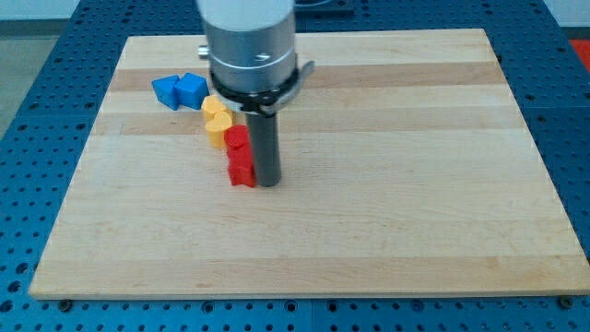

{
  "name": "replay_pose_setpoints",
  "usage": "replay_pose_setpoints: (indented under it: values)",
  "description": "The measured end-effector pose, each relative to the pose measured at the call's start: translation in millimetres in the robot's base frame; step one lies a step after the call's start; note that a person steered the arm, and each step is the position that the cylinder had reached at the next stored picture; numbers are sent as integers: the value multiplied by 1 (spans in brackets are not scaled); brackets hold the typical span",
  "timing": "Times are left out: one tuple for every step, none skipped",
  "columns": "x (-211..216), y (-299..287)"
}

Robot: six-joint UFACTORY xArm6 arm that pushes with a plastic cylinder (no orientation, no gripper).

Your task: Move the red circle below the yellow heart

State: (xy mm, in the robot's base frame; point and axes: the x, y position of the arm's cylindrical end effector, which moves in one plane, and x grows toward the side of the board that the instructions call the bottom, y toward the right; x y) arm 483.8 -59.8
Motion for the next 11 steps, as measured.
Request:
replay_pose_setpoints:
  values:
    - [0,-3]
    - [0,9]
    - [-8,51]
    - [-48,57]
    - [-71,38]
    - [-65,2]
    - [-58,-32]
    - [-48,-39]
    - [-45,-31]
    - [-63,-3]
    - [-66,52]
